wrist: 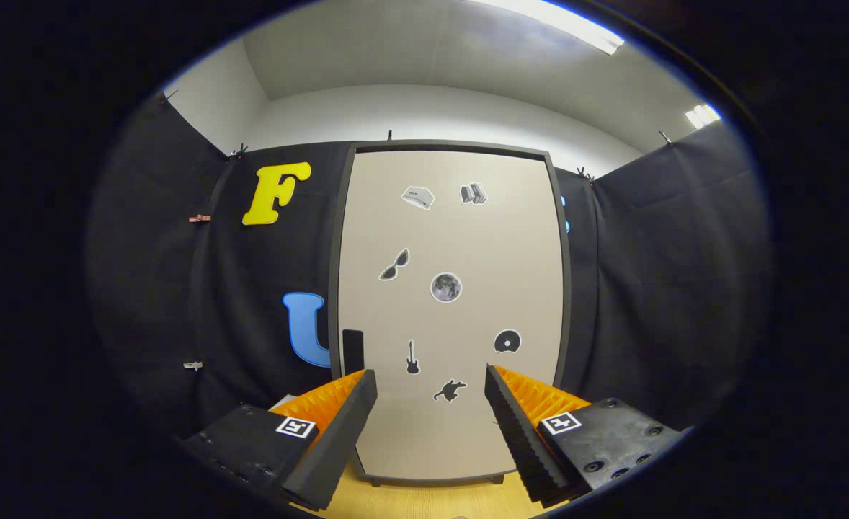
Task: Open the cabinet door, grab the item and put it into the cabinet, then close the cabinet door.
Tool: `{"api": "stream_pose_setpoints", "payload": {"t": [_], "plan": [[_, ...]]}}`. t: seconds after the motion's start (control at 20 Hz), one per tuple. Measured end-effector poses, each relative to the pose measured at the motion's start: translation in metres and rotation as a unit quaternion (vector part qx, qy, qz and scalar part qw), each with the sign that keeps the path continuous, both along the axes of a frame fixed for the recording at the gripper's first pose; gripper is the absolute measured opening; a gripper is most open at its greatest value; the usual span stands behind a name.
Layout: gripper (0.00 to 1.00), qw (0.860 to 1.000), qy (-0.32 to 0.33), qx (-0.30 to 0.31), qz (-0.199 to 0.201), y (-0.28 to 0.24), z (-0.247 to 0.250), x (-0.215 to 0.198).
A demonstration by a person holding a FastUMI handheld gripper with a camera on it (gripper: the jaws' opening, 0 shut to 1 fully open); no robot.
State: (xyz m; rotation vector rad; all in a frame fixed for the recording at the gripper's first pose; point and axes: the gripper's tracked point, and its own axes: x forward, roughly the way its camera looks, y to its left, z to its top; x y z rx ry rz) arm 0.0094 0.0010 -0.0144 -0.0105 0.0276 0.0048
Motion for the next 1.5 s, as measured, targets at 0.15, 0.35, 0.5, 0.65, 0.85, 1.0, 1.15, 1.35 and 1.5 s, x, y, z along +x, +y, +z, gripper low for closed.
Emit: {"api": "stream_pose_setpoints", "payload": {"t": [0.15,0.35,0.5,0.65,0.85,1.0,1.15,1.35,1.5], "plan": [[0.97,1.000,0.005,-0.003,0.003,0.004,-0.004,0.004],[0.97,1.000,0.007,-0.002,0.005,0.008,-0.007,0.010],[0.97,1.000,0.011,0.006,0.010,0.016,-0.011,0.016],[0.97,0.999,0.012,0.019,0.027,0.036,-0.015,0.022],[0.97,0.999,0.024,0.012,0.035,0.051,-0.026,0.032],[0.97,0.999,0.028,0.012,0.042,0.064,-0.033,0.038],[0.97,0.999,0.024,0.003,0.041,0.074,-0.042,0.051],[0.97,0.999,0.022,0.012,0.046,0.091,-0.057,0.076],[0.97,0.999,0.022,0.018,0.035,0.093,-0.066,0.098]]}}
